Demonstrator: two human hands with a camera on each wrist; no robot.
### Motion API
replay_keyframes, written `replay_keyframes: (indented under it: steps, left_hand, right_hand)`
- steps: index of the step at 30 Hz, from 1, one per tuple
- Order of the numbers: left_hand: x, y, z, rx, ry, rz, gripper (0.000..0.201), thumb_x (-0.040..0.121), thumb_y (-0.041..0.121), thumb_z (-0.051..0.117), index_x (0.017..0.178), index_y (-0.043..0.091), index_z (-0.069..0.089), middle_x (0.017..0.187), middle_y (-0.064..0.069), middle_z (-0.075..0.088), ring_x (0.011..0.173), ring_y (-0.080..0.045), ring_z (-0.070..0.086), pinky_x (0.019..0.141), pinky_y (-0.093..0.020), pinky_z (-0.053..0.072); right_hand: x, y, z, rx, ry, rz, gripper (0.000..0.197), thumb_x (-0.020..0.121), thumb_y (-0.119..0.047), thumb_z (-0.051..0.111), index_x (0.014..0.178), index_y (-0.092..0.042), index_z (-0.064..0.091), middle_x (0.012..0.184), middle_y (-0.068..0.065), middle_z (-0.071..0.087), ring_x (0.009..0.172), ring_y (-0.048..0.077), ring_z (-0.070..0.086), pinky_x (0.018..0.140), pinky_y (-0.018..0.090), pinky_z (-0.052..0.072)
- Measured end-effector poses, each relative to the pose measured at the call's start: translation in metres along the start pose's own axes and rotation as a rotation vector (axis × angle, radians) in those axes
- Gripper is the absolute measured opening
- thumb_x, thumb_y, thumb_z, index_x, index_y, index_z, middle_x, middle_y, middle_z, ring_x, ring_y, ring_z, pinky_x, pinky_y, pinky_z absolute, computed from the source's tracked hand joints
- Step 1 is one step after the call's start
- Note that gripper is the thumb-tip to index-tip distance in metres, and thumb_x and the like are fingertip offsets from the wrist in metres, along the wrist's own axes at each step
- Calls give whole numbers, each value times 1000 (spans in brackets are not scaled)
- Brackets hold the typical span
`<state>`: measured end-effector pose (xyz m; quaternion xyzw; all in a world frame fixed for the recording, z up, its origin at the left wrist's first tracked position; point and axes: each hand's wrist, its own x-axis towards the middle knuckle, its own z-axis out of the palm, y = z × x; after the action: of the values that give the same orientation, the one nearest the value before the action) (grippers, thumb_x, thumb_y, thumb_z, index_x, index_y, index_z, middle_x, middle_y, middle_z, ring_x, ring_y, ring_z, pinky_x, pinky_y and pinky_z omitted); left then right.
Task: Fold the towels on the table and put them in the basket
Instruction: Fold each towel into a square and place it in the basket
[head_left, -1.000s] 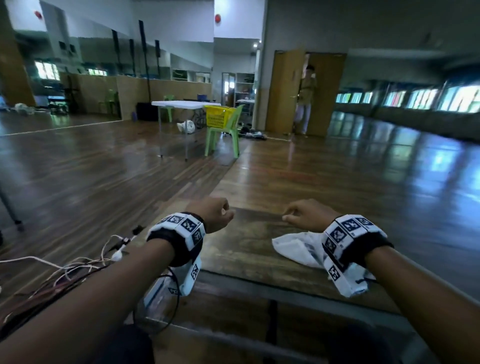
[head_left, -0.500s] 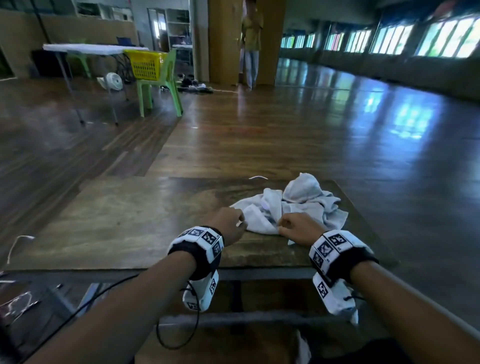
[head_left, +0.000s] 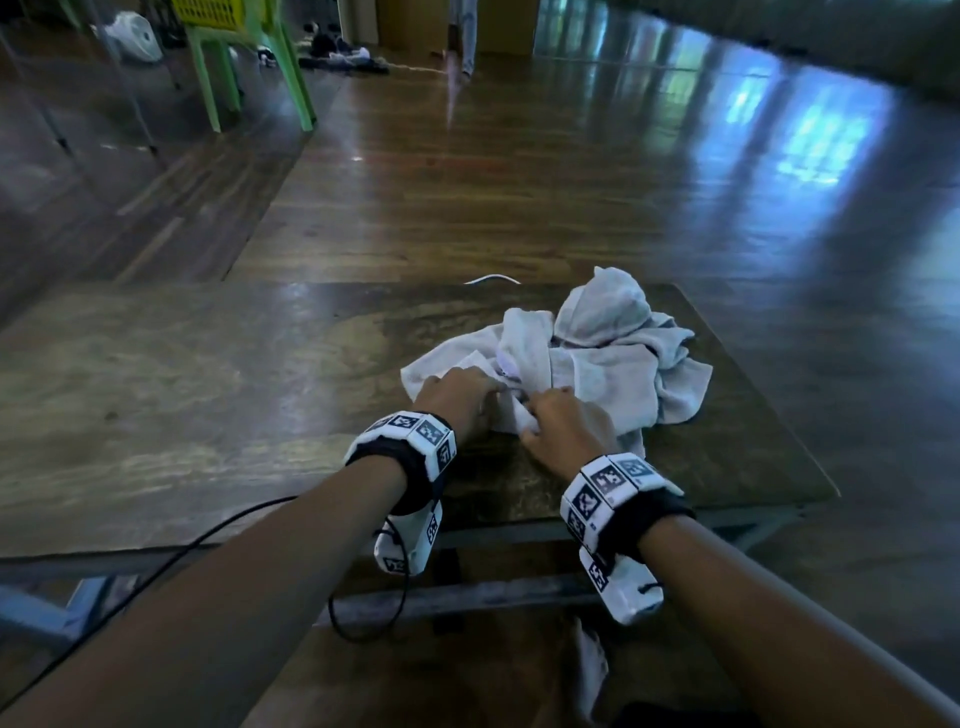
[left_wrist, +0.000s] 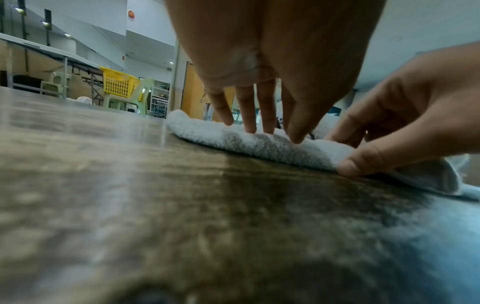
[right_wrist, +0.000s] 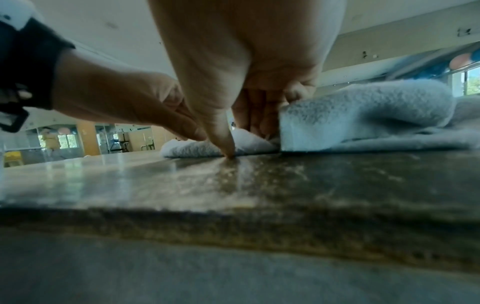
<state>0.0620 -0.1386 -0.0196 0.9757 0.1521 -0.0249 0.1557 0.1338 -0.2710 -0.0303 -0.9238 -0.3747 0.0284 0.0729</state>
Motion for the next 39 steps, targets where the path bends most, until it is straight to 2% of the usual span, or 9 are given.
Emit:
replay_keyframes:
  steps: [4,7,10,13,19,23,28,34,39]
  left_hand:
    - [-2,1,7,2,32,23,36,89,30,54,123,41,54,117,-3,52,116,-24,43,98,-43,36]
    - [-7,4,2,-7,83,-16,28,88,38,54,116,38,58,122,-2,48,121,-23,38,103,-41,31]
    - [-19,5,-10,-17,160,64,32,87,35,56,119,38,57,135,-1,41,129,-23,29,106,-41,27]
    - [-32,4,-30,8,146,124,26,87,37,57,113,36,59,142,3,38,133,-23,23,106,-42,22]
    - [-52,9,-86,31,289,111,15,87,34,53,101,32,57,113,9,60,115,-16,46,100,-39,28]
    - [-73,19,-128,-8,393,96,5,88,37,48,88,33,50,90,11,59,100,-14,53,93,-37,22]
    - [-98,13,-168,-95,515,81,2,87,28,49,86,30,48,96,7,62,99,-14,54,97,-37,17]
    - [-132,-6,-194,-101,659,34,9,88,24,51,81,28,46,89,10,63,91,-11,54,87,-31,16]
    - [-150,-39,-219,-189,778,-46,29,86,21,58,67,33,39,73,15,52,77,-15,53,90,-39,33]
  right_hand:
    - [-7,-1,-2,-21,56,-65,19,89,-25,53,99,-15,65,100,3,64,92,24,60,68,30,38]
    - [-21,-2,-13,23,113,-107,19,90,-27,54,103,-18,64,103,1,62,96,21,56,74,30,39]
    - [-33,-6,-33,69,154,-140,22,90,-25,55,110,-18,62,105,3,61,96,21,54,79,31,40]
    - [-38,-13,-54,73,184,-162,23,91,-27,55,112,-20,61,104,6,64,96,23,55,80,31,38]
    - [-33,-31,-103,94,240,-183,15,89,-31,54,100,-23,62,97,4,64,98,23,56,84,34,38]
    - [-30,-46,-138,107,302,-256,12,87,-26,53,92,-22,63,95,-3,67,98,21,53,84,37,33]
    - [-31,-65,-168,64,347,-245,13,83,-27,52,89,-24,63,97,-5,66,100,21,52,86,37,32]
    - [-40,-71,-185,72,375,-226,18,87,-28,49,93,-25,66,97,-2,70,101,23,58,84,35,31]
    - [-43,-72,-199,138,354,-237,11,86,-34,55,84,-30,65,94,-6,71,99,20,61,86,37,31]
